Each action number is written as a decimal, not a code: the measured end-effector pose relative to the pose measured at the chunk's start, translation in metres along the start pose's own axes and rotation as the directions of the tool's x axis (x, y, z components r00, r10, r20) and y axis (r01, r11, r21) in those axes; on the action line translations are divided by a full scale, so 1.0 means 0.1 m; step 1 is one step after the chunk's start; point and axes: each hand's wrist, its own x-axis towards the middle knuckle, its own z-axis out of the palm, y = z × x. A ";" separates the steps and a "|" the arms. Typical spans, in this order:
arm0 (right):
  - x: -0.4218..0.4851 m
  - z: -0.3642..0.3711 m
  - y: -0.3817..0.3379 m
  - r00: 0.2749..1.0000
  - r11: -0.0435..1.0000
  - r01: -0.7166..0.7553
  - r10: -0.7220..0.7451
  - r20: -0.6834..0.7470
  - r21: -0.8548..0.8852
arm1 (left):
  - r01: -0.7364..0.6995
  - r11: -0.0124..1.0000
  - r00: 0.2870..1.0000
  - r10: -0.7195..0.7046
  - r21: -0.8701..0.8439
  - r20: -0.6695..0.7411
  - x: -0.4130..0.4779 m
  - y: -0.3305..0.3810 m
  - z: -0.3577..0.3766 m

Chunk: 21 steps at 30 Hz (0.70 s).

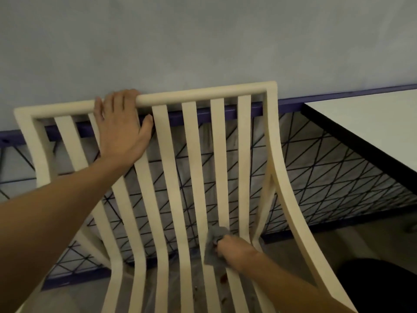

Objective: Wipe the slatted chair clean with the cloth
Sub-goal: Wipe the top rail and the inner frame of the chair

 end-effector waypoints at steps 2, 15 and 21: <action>-0.18 -0.23 -0.02 0.992 0.988 -0.006 0.025 -0.120 0.156 | 0.018 0.999 1.000 -0.017 -0.031 0.013 0.02 0.03 -0.02; -1.49 -2.12 0.98 0.150 0.917 0.295 0.235 -0.960 0.270 | 0.007 0.984 0.990 0.018 -0.180 0.137 0.10 0.56 -0.08; -1.12 -1.92 0.88 0.510 0.998 -0.060 0.047 -0.859 0.019 | -0.049 0.981 0.989 0.074 -0.186 0.129 0.09 0.53 -0.05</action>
